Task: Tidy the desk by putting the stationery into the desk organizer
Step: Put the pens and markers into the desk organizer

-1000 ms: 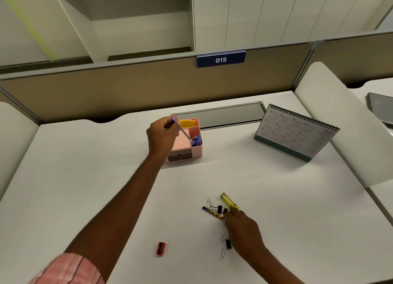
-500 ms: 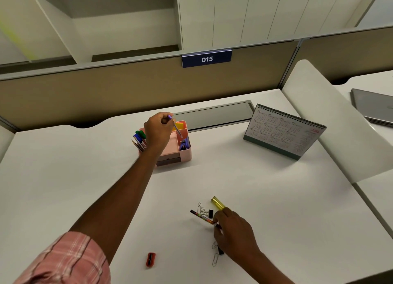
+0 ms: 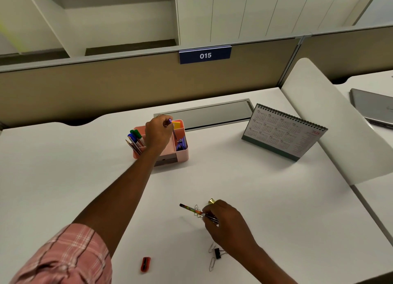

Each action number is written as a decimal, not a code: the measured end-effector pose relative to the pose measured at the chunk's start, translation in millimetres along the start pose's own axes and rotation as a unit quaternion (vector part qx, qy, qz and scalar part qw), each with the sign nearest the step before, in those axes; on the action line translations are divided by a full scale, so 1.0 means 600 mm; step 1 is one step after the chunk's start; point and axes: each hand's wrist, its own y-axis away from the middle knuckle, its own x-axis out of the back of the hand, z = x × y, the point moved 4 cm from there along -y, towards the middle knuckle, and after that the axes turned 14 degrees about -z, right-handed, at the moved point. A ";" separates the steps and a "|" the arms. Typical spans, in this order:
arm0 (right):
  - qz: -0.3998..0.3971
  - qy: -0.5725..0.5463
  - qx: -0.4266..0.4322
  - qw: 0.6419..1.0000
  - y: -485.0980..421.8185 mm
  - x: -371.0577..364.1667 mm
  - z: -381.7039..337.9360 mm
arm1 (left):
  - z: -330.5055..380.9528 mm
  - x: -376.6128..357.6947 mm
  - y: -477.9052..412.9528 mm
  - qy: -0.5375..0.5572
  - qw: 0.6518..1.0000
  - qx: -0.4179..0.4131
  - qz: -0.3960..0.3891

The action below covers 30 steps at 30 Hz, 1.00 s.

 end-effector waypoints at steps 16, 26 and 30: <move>0.006 -0.047 -0.011 0.999 0.000 -0.001 0.007 | -0.028 -0.013 -0.002 0.051 0.998 0.045 -0.003; 0.018 -0.068 -0.029 0.997 0.002 0.004 0.010 | -0.032 -0.019 0.003 0.091 0.994 0.067 0.000; 0.023 -0.096 -0.042 0.994 0.002 0.006 0.013 | -0.020 -0.008 0.015 0.110 0.992 0.064 0.010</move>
